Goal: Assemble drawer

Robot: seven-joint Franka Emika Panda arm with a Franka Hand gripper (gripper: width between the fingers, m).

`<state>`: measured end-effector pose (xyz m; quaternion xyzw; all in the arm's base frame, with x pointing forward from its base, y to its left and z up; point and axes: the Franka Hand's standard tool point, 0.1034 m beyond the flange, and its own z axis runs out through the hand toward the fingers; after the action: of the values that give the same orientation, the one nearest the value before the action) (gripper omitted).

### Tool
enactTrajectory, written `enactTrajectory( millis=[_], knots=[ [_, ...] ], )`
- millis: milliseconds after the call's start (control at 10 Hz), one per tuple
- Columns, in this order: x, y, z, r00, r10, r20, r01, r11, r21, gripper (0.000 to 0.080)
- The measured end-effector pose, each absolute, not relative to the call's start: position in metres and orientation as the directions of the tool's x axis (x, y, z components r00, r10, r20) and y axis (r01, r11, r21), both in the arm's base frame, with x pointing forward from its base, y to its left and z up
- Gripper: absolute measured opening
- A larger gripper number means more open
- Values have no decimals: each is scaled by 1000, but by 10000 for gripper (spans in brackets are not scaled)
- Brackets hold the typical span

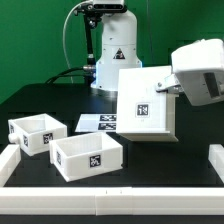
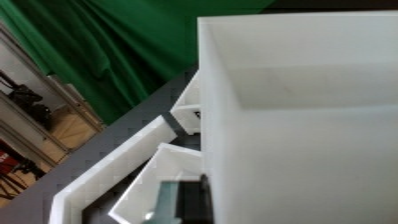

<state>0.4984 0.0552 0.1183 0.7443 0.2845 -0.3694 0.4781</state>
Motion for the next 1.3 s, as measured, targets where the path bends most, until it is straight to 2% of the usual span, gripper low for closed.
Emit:
enactTrajectory(
  millis=[100, 200, 300, 400, 500, 600, 900, 1300],
  knots=[
    [498, 55, 118, 564, 71, -823, 777, -381, 500, 31],
    [498, 55, 118, 564, 71, -823, 777, -381, 500, 129],
    [498, 55, 118, 564, 71, -823, 778, -381, 500, 264],
    [498, 55, 118, 564, 71, -823, 778, -381, 500, 264],
    [498, 55, 118, 564, 71, -823, 778, -381, 500, 497],
    [498, 55, 118, 564, 71, -823, 778, -381, 500, 605],
    [498, 55, 116, 562, 70, -824, 778, -382, 499, 645],
    [510, 67, 95, 567, 76, -820, 779, -372, 505, 649]
  ],
)
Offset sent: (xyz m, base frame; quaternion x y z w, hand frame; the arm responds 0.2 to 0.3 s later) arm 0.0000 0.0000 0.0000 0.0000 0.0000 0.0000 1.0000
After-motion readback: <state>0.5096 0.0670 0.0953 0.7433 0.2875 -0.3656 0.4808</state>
